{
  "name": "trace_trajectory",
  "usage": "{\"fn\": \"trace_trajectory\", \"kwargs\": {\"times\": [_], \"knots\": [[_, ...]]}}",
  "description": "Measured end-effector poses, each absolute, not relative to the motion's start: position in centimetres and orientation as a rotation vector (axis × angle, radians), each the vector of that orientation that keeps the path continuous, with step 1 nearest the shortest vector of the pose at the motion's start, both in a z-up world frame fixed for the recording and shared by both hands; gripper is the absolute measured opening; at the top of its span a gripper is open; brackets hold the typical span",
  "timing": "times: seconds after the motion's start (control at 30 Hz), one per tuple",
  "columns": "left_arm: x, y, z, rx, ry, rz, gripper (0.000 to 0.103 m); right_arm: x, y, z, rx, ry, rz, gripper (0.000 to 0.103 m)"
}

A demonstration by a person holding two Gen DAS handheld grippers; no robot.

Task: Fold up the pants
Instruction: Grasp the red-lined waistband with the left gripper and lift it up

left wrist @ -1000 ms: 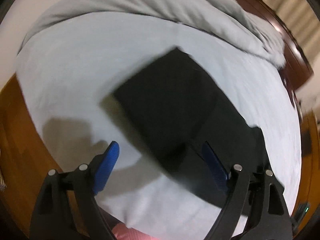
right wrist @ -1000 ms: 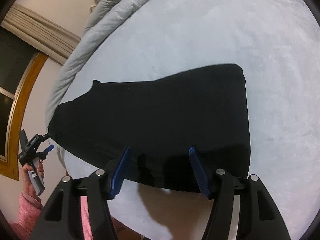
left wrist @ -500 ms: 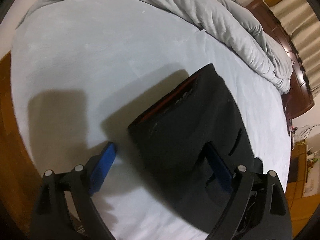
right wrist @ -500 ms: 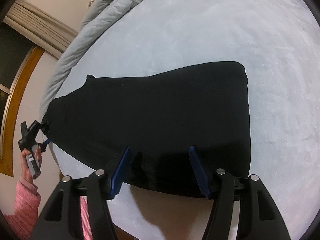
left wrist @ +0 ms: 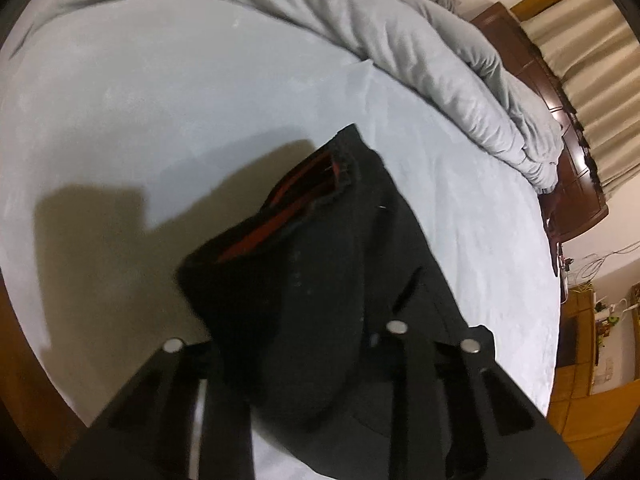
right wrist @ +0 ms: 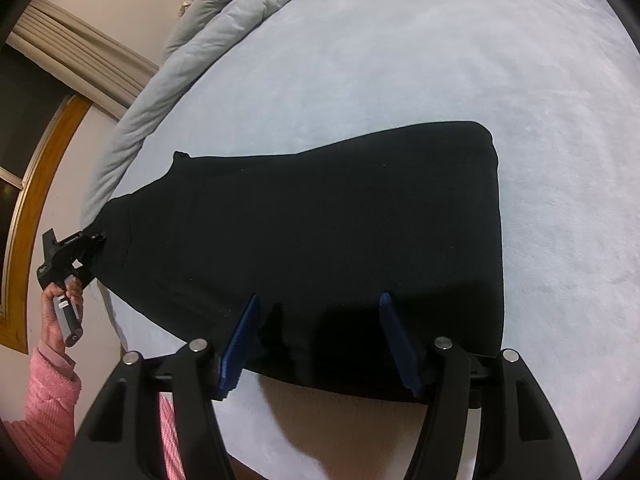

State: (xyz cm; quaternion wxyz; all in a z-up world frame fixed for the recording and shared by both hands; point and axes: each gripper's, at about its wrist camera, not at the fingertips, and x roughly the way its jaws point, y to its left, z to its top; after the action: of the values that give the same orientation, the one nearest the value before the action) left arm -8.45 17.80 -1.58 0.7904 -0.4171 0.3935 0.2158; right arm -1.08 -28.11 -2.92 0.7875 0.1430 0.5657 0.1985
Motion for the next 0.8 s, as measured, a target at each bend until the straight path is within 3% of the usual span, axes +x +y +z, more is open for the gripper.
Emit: {"fn": "trace_trajectory", "kwargs": {"times": [0.37,0.8], "knots": [[-8.6,13.5,4.3,-0.777,0.708,0.397,0.018,-1.0,-28.6,-3.0,0.322,1.215,0.437,0.063],[-6.5,3.5,9.7,-0.494,0.692,0.258,0.019,-1.1,-29.1,-3.0,0.365,1.202,0.456,0.063]]}}
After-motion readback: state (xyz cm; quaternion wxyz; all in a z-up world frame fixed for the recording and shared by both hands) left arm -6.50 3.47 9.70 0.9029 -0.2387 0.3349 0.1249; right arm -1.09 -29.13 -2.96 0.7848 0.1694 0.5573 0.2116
